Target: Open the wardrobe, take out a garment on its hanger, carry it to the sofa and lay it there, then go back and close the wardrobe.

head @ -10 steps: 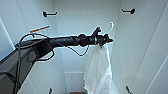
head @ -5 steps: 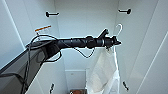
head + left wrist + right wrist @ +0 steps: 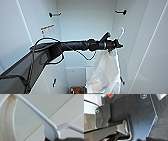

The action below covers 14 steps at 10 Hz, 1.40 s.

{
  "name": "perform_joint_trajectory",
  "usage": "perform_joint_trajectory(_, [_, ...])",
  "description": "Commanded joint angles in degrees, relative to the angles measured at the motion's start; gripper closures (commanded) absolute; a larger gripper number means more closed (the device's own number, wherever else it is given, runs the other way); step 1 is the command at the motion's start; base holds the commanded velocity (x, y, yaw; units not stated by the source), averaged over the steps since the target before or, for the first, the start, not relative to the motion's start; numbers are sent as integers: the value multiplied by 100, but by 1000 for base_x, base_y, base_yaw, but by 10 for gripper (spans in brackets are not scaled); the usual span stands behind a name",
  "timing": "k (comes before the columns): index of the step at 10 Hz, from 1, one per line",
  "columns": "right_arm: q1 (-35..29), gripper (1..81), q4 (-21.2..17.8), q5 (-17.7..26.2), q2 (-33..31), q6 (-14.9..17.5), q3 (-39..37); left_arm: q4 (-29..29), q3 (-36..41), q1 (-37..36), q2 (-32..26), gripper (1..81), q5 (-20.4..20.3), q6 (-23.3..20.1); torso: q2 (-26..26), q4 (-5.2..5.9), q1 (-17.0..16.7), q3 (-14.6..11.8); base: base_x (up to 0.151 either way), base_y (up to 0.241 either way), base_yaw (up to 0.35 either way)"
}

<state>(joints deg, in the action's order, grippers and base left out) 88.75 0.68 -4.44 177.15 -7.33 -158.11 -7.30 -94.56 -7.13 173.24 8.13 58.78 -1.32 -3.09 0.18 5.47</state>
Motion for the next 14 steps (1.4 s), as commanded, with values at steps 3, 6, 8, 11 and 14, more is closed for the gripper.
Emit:
perform_joint_trajectory(3, [-195, 10, -24, 321, 16, -6, 36, -122, -238, -996, 237, 811, -198, -60, 0, 0, 0, 0, -131, 0, 0])
perform_joint_trajectory(6, [-195, 10, -33, 321, 16, -6, 36, -122, -142, -996, 282, 811, -356, -51, 0, 0, 0, 0, -137, 0, 0])
perform_joint_trajectory(8, [-186, 10, -33, 312, 16, -6, 18, -122, -133, -996, 238, 811, -408, -42, 0, -2, 0, 0, -149, 0, 0])
perform_joint_trajectory(11, [-177, 10, -33, 312, 16, -6, 10, -122, -115, -996, 247, 811, -409, -42, 0, 0, 0, 0, -149, 0, 0])
perform_joint_trajectory(14, [-168, 10, -33, 312, 7, -6, -8, -122, -45, -987, 238, 811, -409, -60, 0, 0, 0, 0, -150, 0, 0])
